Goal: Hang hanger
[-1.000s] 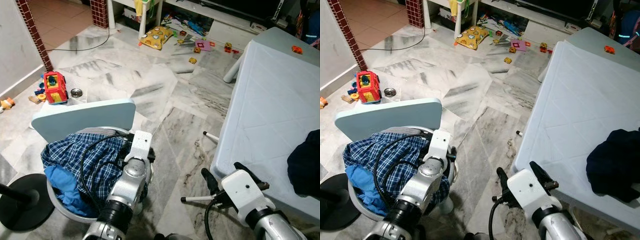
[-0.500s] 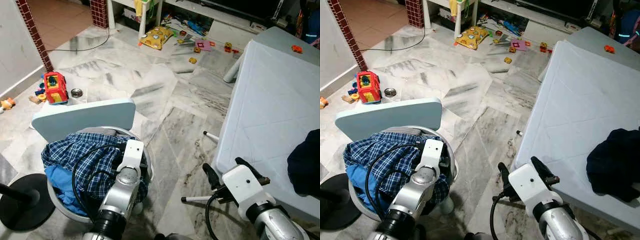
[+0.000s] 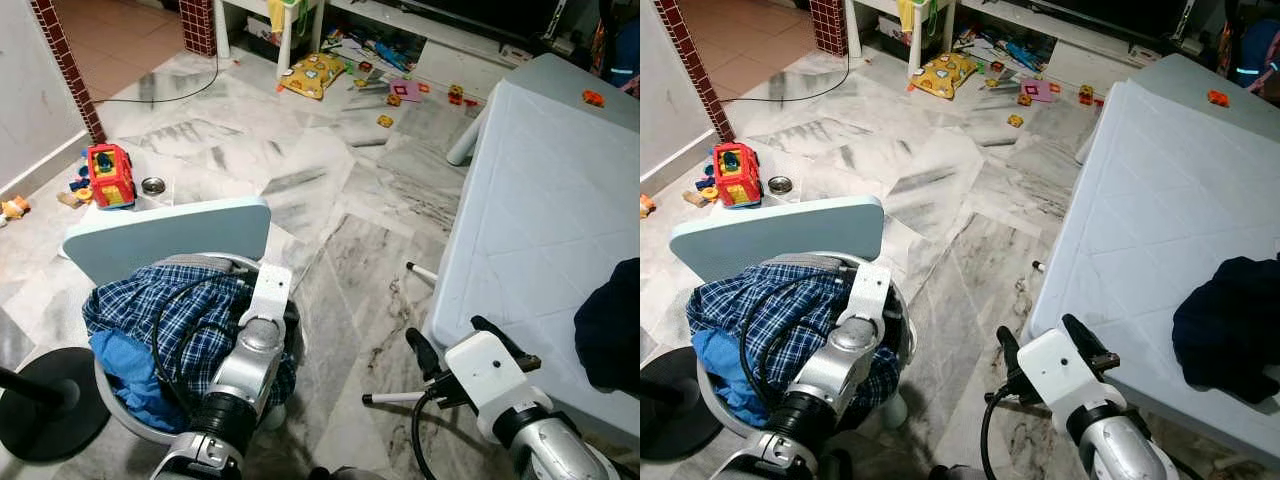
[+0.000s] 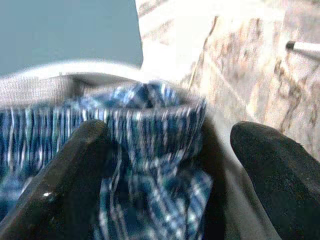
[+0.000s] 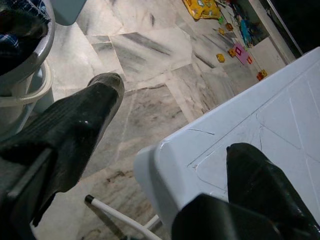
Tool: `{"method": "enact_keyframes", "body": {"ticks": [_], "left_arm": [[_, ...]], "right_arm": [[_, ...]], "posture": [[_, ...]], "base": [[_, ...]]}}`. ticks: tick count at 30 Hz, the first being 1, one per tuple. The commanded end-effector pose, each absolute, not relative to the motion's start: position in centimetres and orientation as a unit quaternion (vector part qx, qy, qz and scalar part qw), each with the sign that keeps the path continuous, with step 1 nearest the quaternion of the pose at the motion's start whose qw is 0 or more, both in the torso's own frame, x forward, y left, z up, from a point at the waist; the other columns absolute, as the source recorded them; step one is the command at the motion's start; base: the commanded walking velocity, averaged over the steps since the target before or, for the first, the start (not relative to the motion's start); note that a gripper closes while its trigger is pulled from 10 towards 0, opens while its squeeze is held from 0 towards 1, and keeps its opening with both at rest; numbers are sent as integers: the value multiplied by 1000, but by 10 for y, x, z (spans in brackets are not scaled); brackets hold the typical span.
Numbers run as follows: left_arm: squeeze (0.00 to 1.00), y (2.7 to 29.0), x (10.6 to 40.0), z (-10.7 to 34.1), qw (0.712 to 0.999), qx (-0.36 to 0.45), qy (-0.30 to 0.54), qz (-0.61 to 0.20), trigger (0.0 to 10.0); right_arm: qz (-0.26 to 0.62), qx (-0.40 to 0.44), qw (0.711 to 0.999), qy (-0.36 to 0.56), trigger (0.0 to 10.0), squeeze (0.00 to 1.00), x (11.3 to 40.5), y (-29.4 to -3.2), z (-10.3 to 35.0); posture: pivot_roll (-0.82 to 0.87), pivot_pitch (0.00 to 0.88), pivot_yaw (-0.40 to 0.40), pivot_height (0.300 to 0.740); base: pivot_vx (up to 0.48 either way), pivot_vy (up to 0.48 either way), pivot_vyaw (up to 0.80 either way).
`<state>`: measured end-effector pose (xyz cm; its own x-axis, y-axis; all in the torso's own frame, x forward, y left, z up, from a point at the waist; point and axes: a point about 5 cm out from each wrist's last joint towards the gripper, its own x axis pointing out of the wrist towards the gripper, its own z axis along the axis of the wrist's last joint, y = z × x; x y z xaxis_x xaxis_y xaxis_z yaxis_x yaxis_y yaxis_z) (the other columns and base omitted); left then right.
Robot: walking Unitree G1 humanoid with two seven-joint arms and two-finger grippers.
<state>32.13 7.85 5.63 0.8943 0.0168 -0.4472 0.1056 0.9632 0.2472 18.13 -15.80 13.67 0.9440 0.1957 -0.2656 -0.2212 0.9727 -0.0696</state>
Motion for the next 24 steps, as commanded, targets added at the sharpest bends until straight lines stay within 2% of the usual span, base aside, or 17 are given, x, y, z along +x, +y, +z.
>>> {"method": "enact_keyframes", "body": {"ticks": [1, 12, 18, 19, 20, 21, 24], "left_arm": [[0, 71, 321, 58, 966, 147, 212, -25, 10000], [0, 77, 313, 34, 951, 120, 284, -13, 10000], [0, 77, 315, 29, 951, 125, 282, -12, 10000], [0, 78, 316, 31, 953, 122, 277, -12, 8078], [0, 78, 318, 32, 955, 119, 273, -12, 8078], [0, 79, 319, 33, 956, 118, 269, -12, 4510], [0, 80, 322, 35, 958, 118, 261, -13, 4196]], "right_arm": [[99, -54, 984, 134, 10000, 0, 180, -162, 136], [100, -53, 985, 133, 10000, 0, 180, -161, 136], [99, -51, 985, 134, 10000, 0, 178, -160, 136], [98, -50, 985, 134, 10000, 0, 178, -160, 136], [97, -50, 985, 134, 10000, 0, 178, -160, 136], [96, -50, 985, 134, 10000, 0, 178, -160, 136], [94, -50, 985, 135, 10000, 0, 176, -161, 136]], "posture": [[-63, 165, -176, 740], [-71, 169, -171, 740], [-77, 170, -171, 740], [-84, 170, -169, 740], [-84, 170, -169, 740], [-87, 171, -170, 740], [-87, 171, -168, 740]], "base": [[0, 0, 0], [0, 0, 0], [0, 0, 0], [0, 0, 0], [0, 0, 0], [0, 0, 0], [0, 0, 0]]}}
